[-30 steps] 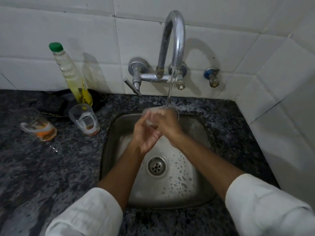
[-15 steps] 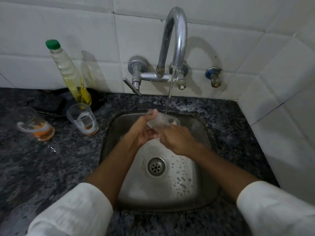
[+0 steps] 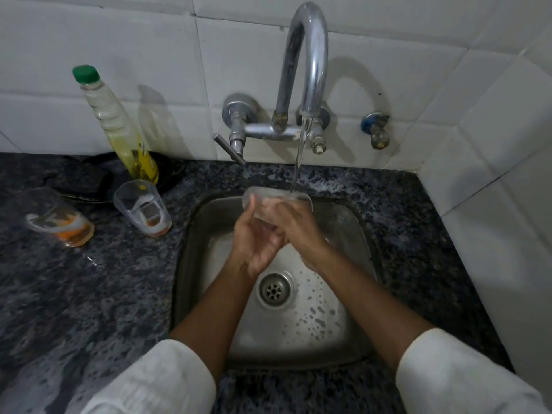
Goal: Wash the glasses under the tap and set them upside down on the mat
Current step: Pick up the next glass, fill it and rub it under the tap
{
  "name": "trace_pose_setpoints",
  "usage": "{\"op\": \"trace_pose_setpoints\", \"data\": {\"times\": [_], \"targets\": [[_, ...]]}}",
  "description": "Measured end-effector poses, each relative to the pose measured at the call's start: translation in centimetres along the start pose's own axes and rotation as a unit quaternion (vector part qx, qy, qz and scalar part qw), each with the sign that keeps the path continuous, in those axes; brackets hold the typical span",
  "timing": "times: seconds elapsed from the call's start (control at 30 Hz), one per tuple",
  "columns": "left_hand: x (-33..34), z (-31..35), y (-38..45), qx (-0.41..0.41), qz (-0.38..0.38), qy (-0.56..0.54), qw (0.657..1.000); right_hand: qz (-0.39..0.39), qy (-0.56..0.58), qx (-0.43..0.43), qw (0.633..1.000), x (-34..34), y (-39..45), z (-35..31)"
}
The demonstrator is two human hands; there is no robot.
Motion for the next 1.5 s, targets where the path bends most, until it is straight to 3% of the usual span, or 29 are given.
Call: {"op": "trace_pose_setpoints", "data": {"times": [0.07,0.13,0.17,0.27,0.37,0.47,0.6,0.67,0.73,0.8,0.9,1.0,1.07,1.13,1.17,1.23,1.3,1.37,1.4,1.43,1.5], "targets": [[0.2,0.5,0.3,0.023,0.009,0.014,1.000,0.022,0.058,0.047,0.997,-0.1,-1.0,0.6],[-0.2,1.0,0.3,0.066,0.113,0.032,0.991,0.020,0.119,0.123,0.985,-0.3,-2.1,2.0],[-0.4,0.9,0.2,0.086,0.168,0.037,0.981,0.055,0.173,0.174,0.968,-0.3,-2.2,2.6],[-0.4,0.1,-0.4,0.179,0.297,0.192,0.918,0.204,0.359,0.314,0.855,0.8,-2.0,4.7],[1.7,0.0,-1.1,0.286,0.270,0.379,0.838,0.244,0.436,0.319,0.805,2.2,-1.7,4.9],[3.3,0.8,-1.9,0.307,0.221,0.440,0.814,0.258,0.485,0.292,0.783,2.3,-0.5,5.1],[3.8,1.8,-3.4,0.248,0.136,0.433,0.856,0.269,0.399,0.279,0.831,0.3,1.3,4.8],[3.6,2.2,-4.3,0.170,0.062,0.345,0.921,0.262,0.309,0.265,0.875,-1.8,1.9,4.0],[3.3,2.7,-5.0,0.078,-0.021,0.224,0.971,0.238,0.179,0.185,0.937,-4.2,2.7,2.3],[3.0,3.3,-5.1,-0.007,-0.061,0.229,0.972,0.138,0.079,0.084,0.984,-5.2,3.4,-0.4],[2.8,3.3,-3.9,-0.112,-0.064,0.309,0.942,-0.022,0.014,-0.026,0.999,-4.8,4.0,-3.1],[2.5,3.5,-2.2,-0.049,-0.012,0.373,0.926,-0.124,-0.124,-0.133,0.976,-5.2,3.8,-4.0],[2.0,4.1,-1.7,0.006,0.021,0.413,0.910,-0.174,-0.287,-0.199,0.921,-6.6,3.8,-4.2],[1.8,4.6,-1.3,0.021,0.001,0.450,0.893,-0.216,-0.385,-0.200,0.875,-7.8,3.8,-4.2],[2.1,4.8,-1.3,0.026,-0.007,0.465,0.885,-0.224,-0.374,-0.189,0.880,-8.0,3.7,-4.2],[2.9,4.7,-1.1,0.059,0.020,0.474,0.878,-0.178,-0.290,-0.155,0.928,-7.3,3.2,-4.3],[3.7,3.6,-0.6,0.150,0.112,0.450,0.873,-0.081,-0.243,-0.119,0.959,-5.8,2.9,-4.1],[3.6,1.9,-0.6,0.224,0.242,0.439,0.836,-0.029,-0.246,-0.095,0.964,-4.1,2.6,-4.2],[3.5,1.3,-0.7,0.249,0.263,0.439,0.822,-0.024,-0.265,-0.107,0.958,-3.7,2.7,-4.4],[3.3,1.1,-0.5,0.254,0.241,0.443,0.825,-0.023,-0.283,-0.122,0.951,-3.6,2.8,-4.4],[3.1,2.2,-0.4,0.193,0.120,0.447,0.865,-0.029,-0.272,-0.146,0.951,-4.4,2.7,-4.6]]}}
Point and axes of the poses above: each hand's wrist, its own y-axis towards the middle knuckle, its own x-axis out of the palm, z = x × y, the point moved 3 cm from there along y, towards the middle knuckle, and after that the axes turned 12 degrees about -x, right-handed, at the moved point
